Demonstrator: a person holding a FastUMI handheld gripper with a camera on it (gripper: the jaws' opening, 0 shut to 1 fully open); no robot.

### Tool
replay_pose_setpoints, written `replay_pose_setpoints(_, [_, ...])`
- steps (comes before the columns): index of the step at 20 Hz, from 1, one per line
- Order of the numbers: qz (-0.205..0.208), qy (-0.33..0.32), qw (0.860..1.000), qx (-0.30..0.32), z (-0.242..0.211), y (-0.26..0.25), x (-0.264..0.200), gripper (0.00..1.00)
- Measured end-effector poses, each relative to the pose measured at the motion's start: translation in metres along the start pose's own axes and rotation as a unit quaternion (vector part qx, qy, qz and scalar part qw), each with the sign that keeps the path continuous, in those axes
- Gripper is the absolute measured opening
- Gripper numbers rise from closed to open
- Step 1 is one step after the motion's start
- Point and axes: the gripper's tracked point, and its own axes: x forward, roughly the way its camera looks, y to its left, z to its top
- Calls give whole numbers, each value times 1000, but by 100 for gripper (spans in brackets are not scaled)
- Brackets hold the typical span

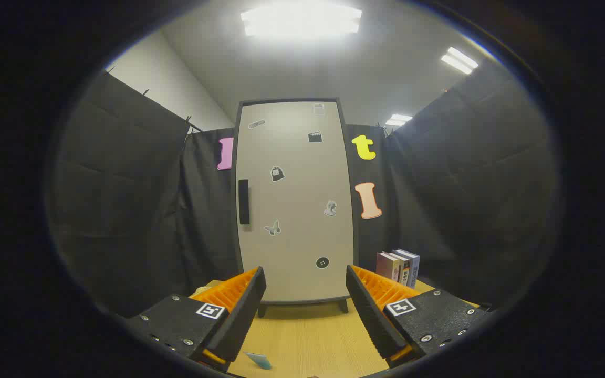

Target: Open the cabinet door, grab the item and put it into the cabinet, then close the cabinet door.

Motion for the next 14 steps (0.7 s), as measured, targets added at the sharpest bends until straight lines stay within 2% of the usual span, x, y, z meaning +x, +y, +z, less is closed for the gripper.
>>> replay_pose_setpoints(14, [14,0,1000,-1,2,19,8,95])
